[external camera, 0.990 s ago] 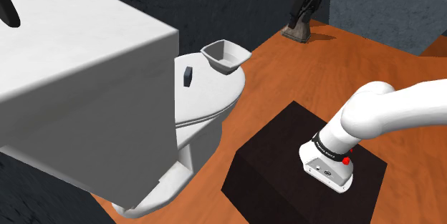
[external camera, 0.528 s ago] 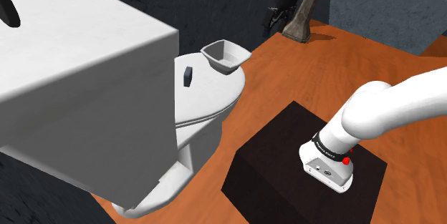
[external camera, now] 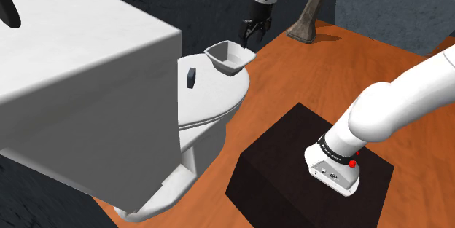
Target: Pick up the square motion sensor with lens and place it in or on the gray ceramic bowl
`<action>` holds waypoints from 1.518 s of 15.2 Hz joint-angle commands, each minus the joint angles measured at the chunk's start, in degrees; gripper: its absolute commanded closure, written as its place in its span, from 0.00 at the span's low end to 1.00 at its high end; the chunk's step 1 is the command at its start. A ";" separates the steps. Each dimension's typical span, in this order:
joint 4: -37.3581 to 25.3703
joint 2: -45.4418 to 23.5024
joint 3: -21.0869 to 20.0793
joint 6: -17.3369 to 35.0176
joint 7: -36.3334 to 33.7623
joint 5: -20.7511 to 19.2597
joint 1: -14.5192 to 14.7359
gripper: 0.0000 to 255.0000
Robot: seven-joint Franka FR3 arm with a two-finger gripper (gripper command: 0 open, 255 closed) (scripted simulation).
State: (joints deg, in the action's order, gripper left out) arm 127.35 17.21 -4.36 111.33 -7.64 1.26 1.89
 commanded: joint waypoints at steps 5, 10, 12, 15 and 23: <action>-5.75 -12.30 -2.10 6.31 -3.79 -0.32 0.98 0.00; -12.63 -22.84 -3.22 9.70 -6.86 -1.39 2.06 0.00; -15.93 -27.15 -3.49 10.60 -8.04 -1.94 2.60 0.00; -21.50 -33.72 -3.70 11.44 -9.69 -2.80 3.54 0.00; -39.36 -51.06 -3.47 10.55 -12.91 -4.55 6.47 0.00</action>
State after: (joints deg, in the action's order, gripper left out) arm 90.03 -32.03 -7.89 122.10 -20.25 -3.13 8.05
